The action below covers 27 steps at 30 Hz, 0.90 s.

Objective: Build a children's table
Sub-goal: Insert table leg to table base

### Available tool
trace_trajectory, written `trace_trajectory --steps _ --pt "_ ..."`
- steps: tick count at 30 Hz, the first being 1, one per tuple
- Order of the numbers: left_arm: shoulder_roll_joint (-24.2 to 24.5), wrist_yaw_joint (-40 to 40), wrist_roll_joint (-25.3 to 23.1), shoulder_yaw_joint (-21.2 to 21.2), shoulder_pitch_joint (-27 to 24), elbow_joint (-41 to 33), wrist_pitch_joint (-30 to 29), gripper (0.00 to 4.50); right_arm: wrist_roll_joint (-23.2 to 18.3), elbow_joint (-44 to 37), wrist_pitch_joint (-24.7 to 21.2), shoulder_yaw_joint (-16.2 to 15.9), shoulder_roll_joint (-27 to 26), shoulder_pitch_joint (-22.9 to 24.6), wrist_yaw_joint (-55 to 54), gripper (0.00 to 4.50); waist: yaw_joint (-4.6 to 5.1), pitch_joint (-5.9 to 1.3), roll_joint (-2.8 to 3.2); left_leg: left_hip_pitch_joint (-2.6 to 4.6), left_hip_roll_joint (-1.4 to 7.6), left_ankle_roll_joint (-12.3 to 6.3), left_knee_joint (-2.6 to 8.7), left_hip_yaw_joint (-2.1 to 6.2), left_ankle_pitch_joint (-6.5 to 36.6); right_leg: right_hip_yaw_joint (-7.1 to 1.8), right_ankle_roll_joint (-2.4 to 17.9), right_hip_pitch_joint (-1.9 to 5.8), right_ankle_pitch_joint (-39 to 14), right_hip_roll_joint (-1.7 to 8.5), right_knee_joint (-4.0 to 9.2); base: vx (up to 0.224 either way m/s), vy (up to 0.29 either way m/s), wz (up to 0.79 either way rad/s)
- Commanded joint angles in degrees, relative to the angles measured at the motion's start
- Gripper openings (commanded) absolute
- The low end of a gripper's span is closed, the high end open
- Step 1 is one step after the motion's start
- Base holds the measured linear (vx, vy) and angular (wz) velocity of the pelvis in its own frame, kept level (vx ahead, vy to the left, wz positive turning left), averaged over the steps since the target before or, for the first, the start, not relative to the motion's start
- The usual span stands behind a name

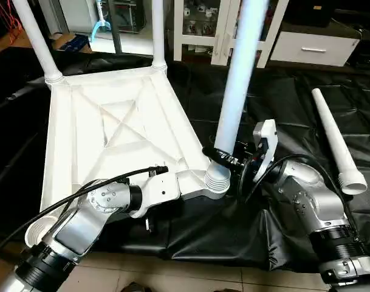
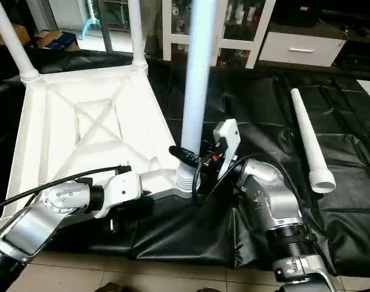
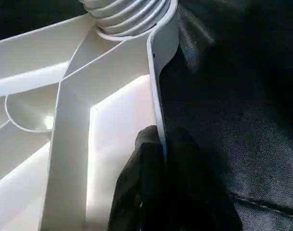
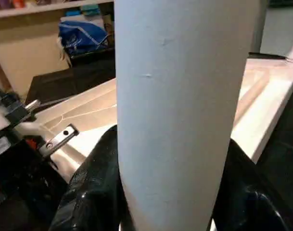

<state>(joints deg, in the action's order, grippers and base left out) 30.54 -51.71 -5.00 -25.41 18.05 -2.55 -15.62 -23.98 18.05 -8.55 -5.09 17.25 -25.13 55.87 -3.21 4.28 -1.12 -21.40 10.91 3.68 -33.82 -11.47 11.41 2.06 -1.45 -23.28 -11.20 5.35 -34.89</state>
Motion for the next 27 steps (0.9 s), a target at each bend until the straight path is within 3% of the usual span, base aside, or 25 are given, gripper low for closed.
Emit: trace_trajectory --steps 1,15,21,27 --pt "-1.16 -0.49 0.12 -2.11 -1.09 0.10 2.05 0.00 2.93 0.02 0.49 -2.54 0.68 0.45 1.04 1.81 0.72 -1.71 -0.77 0.84 2.43 -0.62 5.33 1.09 16.28 -2.30 9.00 0.66 -22.84 2.45 5.41 0.000 0.000 0.00" --pt "-1.14 -1.28 -0.15 -1.89 -1.55 -0.53 1.59 0.00 6.11 1.79 3.20 -6.20 -0.89 0.86 3.31 1.81 0.84 -1.40 -0.88 0.82 2.52 -0.91 5.69 1.08 16.13 -2.42 8.84 0.56 -22.61 2.42 5.61 0.000 0.000 0.00" --pt "-1.04 -1.54 -0.26 -1.81 -1.78 -0.72 1.49 0.00 5.16 5.51 2.90 -3.60 -3.81 -1.42 0.60 1.81 1.10 -1.34 -0.83 0.92 2.58 -0.98 5.87 1.02 15.68 -2.44 9.70 0.60 -21.79 2.42 5.66 0.000 0.000 0.00" --pt "-1.01 -1.62 -0.41 -1.67 -1.94 -0.85 1.37 0.00 4.26 10.09 1.94 -0.56 -4.52 -2.67 -2.25 1.81 1.50 -1.17 -0.86 1.09 2.67 0.08 6.11 1.21 18.18 -2.42 9.25 0.34 -25.00 2.57 6.03 0.000 0.000 0.00"
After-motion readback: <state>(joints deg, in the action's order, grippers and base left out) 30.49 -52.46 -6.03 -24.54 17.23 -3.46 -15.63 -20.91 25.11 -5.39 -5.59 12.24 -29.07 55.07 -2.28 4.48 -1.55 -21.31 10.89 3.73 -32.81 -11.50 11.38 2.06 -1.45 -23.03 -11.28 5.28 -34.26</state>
